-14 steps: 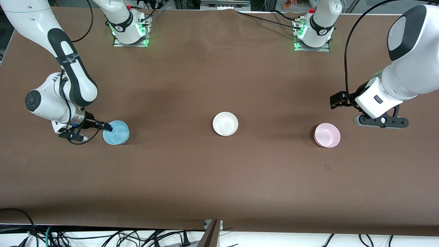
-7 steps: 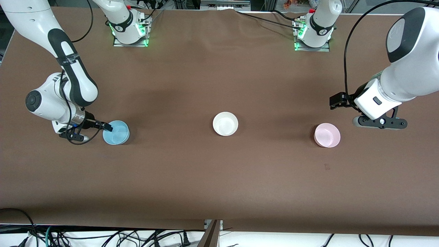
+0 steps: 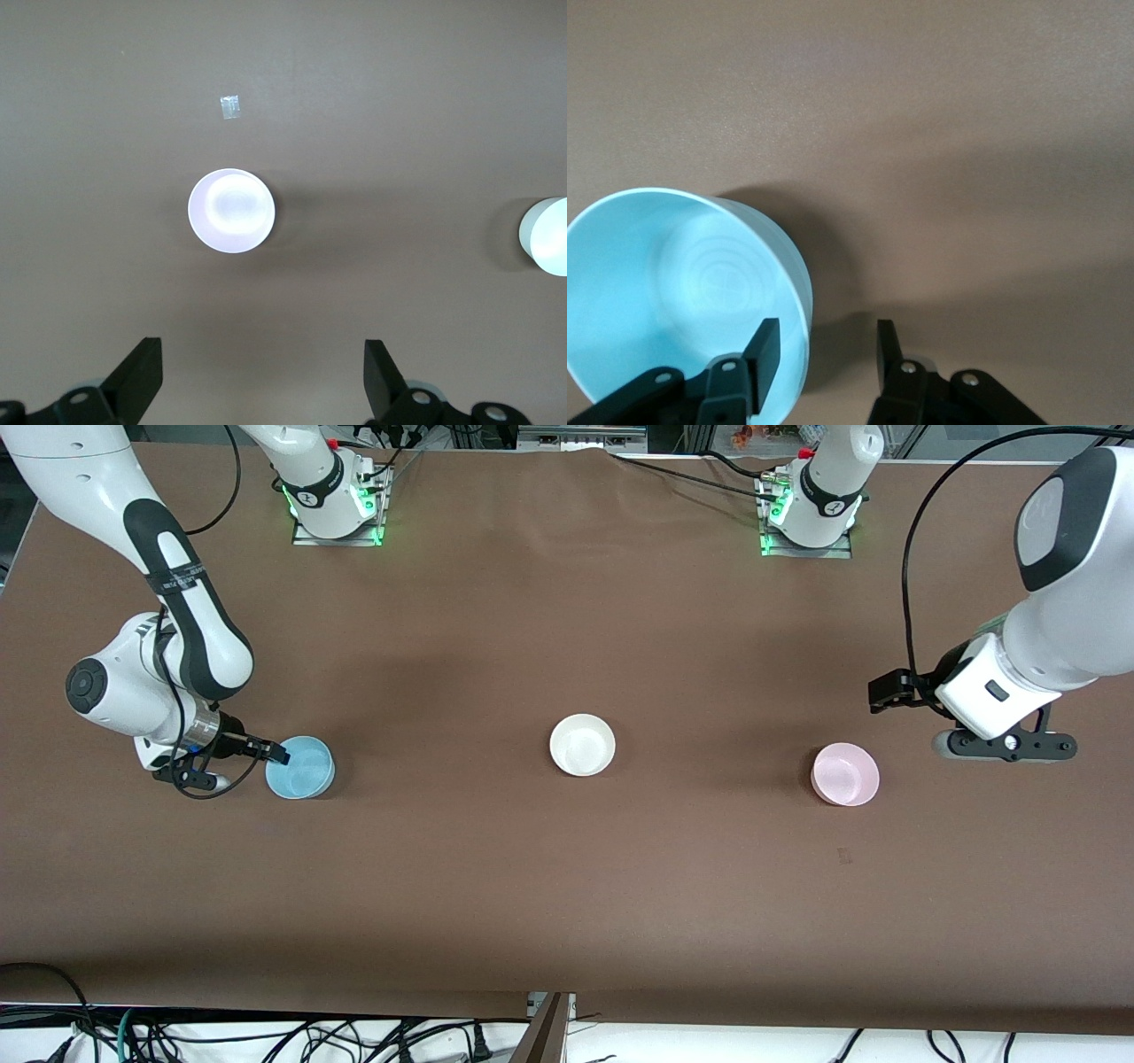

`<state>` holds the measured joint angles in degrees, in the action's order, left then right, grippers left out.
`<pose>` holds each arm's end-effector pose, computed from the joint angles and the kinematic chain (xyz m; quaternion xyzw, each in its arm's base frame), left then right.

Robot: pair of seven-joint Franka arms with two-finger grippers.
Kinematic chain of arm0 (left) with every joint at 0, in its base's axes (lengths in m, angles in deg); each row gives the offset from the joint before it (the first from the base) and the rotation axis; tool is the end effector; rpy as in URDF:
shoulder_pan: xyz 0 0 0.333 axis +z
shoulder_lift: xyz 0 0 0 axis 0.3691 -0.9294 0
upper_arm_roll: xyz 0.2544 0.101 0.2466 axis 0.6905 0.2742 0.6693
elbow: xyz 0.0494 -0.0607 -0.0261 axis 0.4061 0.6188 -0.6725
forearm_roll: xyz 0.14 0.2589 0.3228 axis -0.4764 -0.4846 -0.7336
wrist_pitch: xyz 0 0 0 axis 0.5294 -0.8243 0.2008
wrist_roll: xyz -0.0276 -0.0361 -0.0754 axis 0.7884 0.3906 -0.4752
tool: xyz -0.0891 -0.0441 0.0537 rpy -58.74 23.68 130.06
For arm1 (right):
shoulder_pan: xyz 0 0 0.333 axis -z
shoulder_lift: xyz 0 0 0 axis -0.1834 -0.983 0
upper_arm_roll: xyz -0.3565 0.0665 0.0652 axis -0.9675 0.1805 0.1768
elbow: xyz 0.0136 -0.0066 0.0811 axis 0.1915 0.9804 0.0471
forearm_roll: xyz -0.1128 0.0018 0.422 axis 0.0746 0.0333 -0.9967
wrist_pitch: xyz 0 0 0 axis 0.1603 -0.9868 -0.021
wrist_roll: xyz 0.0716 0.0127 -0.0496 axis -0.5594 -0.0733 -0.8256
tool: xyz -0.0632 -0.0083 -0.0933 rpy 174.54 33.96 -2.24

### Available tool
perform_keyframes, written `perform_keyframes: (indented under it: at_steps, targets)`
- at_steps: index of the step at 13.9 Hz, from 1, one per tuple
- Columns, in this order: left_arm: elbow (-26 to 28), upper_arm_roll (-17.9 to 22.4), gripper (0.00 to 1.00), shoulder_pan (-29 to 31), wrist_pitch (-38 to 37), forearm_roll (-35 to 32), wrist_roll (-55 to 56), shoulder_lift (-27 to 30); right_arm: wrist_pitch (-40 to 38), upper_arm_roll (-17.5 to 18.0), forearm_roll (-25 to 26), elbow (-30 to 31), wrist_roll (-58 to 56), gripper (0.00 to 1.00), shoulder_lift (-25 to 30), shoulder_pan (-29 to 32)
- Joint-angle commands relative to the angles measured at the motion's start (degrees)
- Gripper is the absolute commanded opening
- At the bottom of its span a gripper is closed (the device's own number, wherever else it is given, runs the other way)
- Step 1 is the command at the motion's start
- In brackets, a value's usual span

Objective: Stack pink and blue bowls on white bowl
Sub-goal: 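Move the left gripper down to the rim of the pink bowl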

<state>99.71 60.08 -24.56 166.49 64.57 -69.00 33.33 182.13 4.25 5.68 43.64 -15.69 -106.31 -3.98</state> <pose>0.6754 -0.0838 0.5771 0.9977 -0.0048 -0.0678 0.0023 0.6257 -0.0566 0.1988 -0.9913 0.1014 0.0175 0.0815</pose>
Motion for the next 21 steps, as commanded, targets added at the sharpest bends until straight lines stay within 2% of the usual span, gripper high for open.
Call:
perform_keyframes:
  at_steps: [1, 3, 4, 6, 7, 9, 13, 18, 21]
  targets:
    - [-0.8, -0.3, 1.0, 0.4, -0.4, -0.4, 0.4, -0.3, 0.3, 0.6, -1.5, -0.2, -1.9, 0.45, -0.4, 0.6]
    - [-1.1, 0.1, 1.0, 2.8, -0.3, -0.3, 0.2, -1.0, 0.3, 0.6, -1.5, -0.2, -1.8, 0.38, -0.4, 0.6]
    - [-1.5, 0.3, 1.0, 6.6, -0.6, 0.0, -0.7, -3.3, 0.3, 0.6, -1.5, -0.2, -1.8, 0.37, -0.4, 0.6]
    - [-1.4, 0.0, 1.0, 8.5, 0.1, -0.4, -5.4, -6.2, 0.3, 0.6, -1.5, -0.2, -1.8, 0.28, -0.4, 0.6]
    - [-1.4, 0.0, 1.0, 8.9, 2.4, -0.4, -5.7, -8.5, 0.3, 0.6, -1.5, -0.2, -1.9, 0.22, -0.4, 0.7]
    - [1.0, 0.1, 1.0, 9.2, 12.1, -0.6, -5.7, -10.9, 0.3, 0.7, -1.5, -0.3, -1.9, 0.15, -0.4, 0.6]
    - [6.0, 0.3, 1.0, 9.5, 21.0, -0.7, -5.7, -15.2, 0.2, 0.8, -1.5, -0.4, -1.9, 0.0, -0.4, 0.6]
    - [21.2, 0.4, 1.0, 10.5, 40.4, -5.6, -5.7, -15.3, -3.3, 0.9, -1.5, -2.4, -1.9, 0.0, -0.4, 0.6]
    - [25.2, 0.4, 1.0, 11.3, 42.5, -5.6, -5.8, -14.7, -7.1, 0.9, -1.5, -4.5, -1.9, 0.0, -0.3, 0.6]
